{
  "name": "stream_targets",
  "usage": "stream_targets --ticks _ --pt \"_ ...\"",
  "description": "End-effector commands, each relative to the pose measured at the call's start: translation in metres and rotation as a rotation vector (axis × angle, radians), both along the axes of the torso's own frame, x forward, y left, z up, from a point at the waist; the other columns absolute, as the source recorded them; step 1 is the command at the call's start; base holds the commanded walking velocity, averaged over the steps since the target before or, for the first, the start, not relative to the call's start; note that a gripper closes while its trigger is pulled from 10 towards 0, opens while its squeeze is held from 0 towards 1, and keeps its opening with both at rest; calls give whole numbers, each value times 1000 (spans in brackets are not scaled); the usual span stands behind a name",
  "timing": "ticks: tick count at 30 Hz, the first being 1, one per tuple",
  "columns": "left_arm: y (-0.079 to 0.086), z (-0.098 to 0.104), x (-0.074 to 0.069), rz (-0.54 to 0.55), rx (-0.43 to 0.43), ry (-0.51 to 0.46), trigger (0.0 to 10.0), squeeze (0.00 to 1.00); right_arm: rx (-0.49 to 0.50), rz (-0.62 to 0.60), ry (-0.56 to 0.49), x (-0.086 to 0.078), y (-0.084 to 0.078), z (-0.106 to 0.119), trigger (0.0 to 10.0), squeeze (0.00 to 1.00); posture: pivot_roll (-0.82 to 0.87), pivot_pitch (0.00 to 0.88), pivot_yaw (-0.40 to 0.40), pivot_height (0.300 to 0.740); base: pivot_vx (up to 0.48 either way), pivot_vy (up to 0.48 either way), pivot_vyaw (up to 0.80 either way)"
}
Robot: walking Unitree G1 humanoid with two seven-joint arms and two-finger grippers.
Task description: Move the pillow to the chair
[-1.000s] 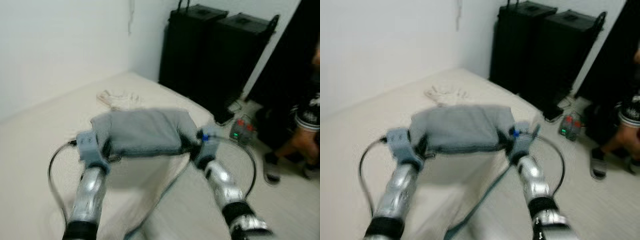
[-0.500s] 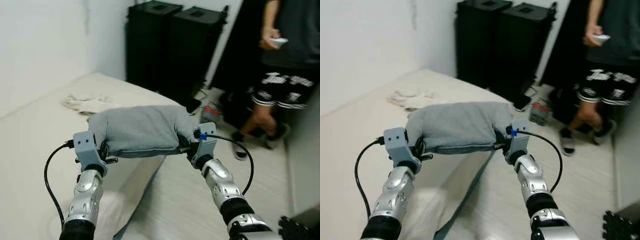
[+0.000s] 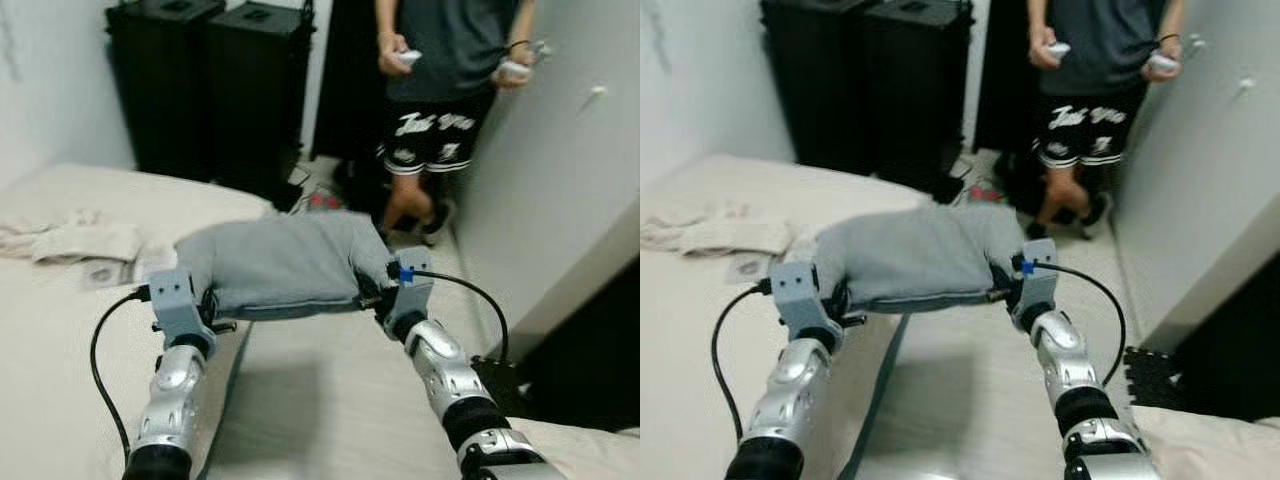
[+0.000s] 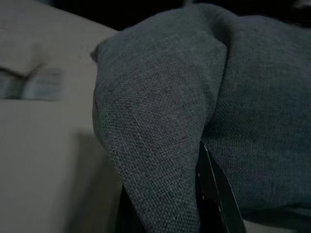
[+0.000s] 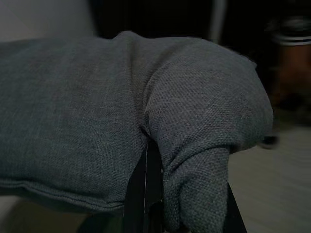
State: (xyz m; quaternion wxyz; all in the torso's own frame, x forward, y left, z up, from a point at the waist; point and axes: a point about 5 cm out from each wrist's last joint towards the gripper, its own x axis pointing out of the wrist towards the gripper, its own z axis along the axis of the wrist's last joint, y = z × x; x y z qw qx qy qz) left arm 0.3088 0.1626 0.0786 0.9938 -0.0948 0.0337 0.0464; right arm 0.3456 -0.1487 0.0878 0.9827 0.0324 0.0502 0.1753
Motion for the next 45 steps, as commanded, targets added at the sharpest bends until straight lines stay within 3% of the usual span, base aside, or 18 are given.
stream_targets --ticks 1,13,23,37,45 --pt "0 7 1 -1 26 -39 10000 0 -2 26 -26 1 5 4 10000 0 -1 52 -86 740 0 0 -800" --pt "-3 -2 1 -8 47 -2 10000 0 -19 14 8 -1 5 -3 10000 0 1 58 -84 740 0 0 -800" --pt "2 -29 -11 -18 104 135 10000 0 -57 -14 110 -10 0 -27 10000 0 14 51 -63 740 0 0 -800" --pt "22 -19 0 -121 240 132 10000 0 19 -114 136 -21 10 -44 10000 0 87 43 119 740 0 0 -800" --pt "18 -21 4 -113 204 137 10000 0 11 -133 136 -25 2 -46 10000 0 68 43 110 740 0 0 -800"
